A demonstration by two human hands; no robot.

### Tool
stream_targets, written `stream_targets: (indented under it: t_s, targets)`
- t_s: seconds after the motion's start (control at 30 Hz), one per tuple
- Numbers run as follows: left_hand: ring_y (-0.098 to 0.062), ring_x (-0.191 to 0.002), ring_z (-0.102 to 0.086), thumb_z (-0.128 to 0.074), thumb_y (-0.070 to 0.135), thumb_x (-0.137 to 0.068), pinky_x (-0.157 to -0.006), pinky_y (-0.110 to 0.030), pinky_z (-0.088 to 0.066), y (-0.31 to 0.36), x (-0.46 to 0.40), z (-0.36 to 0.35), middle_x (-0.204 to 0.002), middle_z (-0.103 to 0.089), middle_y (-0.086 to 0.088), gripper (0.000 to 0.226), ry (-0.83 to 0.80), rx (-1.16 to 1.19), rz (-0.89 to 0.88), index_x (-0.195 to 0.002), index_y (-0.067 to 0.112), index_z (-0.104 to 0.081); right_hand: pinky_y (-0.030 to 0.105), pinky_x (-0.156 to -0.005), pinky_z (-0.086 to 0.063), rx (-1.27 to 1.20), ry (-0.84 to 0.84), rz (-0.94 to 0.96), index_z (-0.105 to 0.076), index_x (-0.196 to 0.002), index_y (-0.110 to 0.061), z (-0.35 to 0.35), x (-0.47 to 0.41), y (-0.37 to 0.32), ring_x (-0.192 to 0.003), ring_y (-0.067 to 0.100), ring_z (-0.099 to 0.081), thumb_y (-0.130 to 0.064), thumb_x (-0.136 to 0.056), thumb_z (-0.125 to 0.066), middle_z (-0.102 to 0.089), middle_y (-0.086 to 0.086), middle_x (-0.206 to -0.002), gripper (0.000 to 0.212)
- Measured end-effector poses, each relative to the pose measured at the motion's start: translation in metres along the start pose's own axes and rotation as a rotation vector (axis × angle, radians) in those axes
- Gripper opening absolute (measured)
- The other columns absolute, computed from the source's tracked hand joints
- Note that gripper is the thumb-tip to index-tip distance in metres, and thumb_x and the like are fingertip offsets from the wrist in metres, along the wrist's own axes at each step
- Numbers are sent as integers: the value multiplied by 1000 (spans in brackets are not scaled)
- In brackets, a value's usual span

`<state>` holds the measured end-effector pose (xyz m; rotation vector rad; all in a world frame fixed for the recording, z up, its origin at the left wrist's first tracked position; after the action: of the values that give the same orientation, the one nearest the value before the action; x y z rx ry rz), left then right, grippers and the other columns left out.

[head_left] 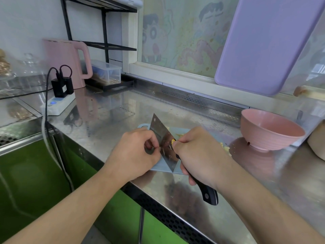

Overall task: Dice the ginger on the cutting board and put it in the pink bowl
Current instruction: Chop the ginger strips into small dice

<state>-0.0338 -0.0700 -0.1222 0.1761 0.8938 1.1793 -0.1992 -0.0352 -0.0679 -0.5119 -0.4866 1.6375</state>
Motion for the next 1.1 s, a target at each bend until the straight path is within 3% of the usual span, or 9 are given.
stream_targets:
  t_s: [0.07, 0.17, 0.23, 0.3, 0.43, 0.53, 0.7, 0.87, 1.1]
  targets:
    - [-3, -81, -61, -78, 26, -78, -72, -27, -54, 1, 0, 0, -79, -64, 16, 14, -2, 4, -1, -74, 32, -66, 39, -64, -63, -8, 8, -7, -63, -77, -10, 0, 0, 2, -58, 31, -69, -25, -103, -52, -69, 16, -68, 32]
    - [-3, -84, -61, -78, 26, -77, -73, -24, -52, 3, 0, 1, -81, -64, 15, 13, -9, 2, -6, -77, 32, -66, 29, -48, -46, -136, -25, -77, -57, -75, -4, -2, 0, 8, -34, 24, -57, -22, -104, -52, -69, 34, -71, 34]
    - [-3, -86, -60, -79, 25, -76, -73, -22, -50, 3, 0, 0, -83, -64, 14, 15, -16, 1, -4, -79, 31, -66, 26, -43, -42, -155, -29, -88, -56, -78, 3, -2, 0, 12, -29, 22, -54, -22, -104, -52, -67, 36, -71, 37]
    - [-1, -87, -59, -80, 25, -76, -73, -20, -50, 3, 0, 0, -84, -64, 14, 16, -17, 0, 8, -79, 31, -65, 21, -40, -40, -156, -23, -81, -55, -76, 1, -2, 1, 12, -28, 21, -53, -22, -104, -52, -65, 31, -65, 37]
    - [2, -85, -59, -81, 25, -78, -72, -18, -50, 2, 0, 0, -83, -63, 16, 16, -26, 1, 10, -78, 31, -66, 27, -44, -44, -141, -18, -53, -54, -71, -3, 0, 3, 11, -32, 23, -56, -22, -103, -53, -66, 35, -73, 37]
    - [-2, -85, -61, -79, 23, -79, -72, -18, -50, 3, 1, 2, -82, -65, 15, 14, -4, 11, 22, -77, 30, -67, 26, -46, -47, -107, 2, -38, -53, -66, -10, 3, 4, 12, -37, 23, -58, -23, -103, -54, -64, 27, -65, 40]
    - [-1, -84, -59, -75, 22, -82, -66, -13, -45, 0, 3, 11, -79, -65, 14, 14, 94, 27, 112, -74, 29, -66, 22, -41, -36, -161, 12, -70, -46, -79, 7, 11, 6, 12, -32, 25, -52, -22, -103, -51, -50, 19, -61, 39]
    - [0, -74, -59, -75, 31, -81, -64, -26, -49, -8, 2, 7, -81, -65, 15, 9, 48, 10, 204, -78, 33, -67, 21, -40, -36, -160, 25, -51, -47, -77, 6, 12, 8, 8, -33, 24, -51, -22, -103, -51, -52, 17, -58, 39]
    - [-1, -82, -64, -74, 34, -78, -73, -37, -59, -8, 1, 5, -77, -67, 17, 7, -2, -3, 223, -76, 34, -68, 19, -39, -37, -172, 4, -60, -49, -73, 5, 7, 8, 9, -35, 24, -49, -19, -102, -51, -53, 18, -59, 38]
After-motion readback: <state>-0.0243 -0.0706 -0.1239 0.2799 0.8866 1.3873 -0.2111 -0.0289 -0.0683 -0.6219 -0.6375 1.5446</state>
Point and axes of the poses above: each hand's wrist, its own x-axis away from the middle knuckle, its own z-axis out of the back of the hand, y = z × x, the point moved 5 cm from there along -x, towards the middle knuckle
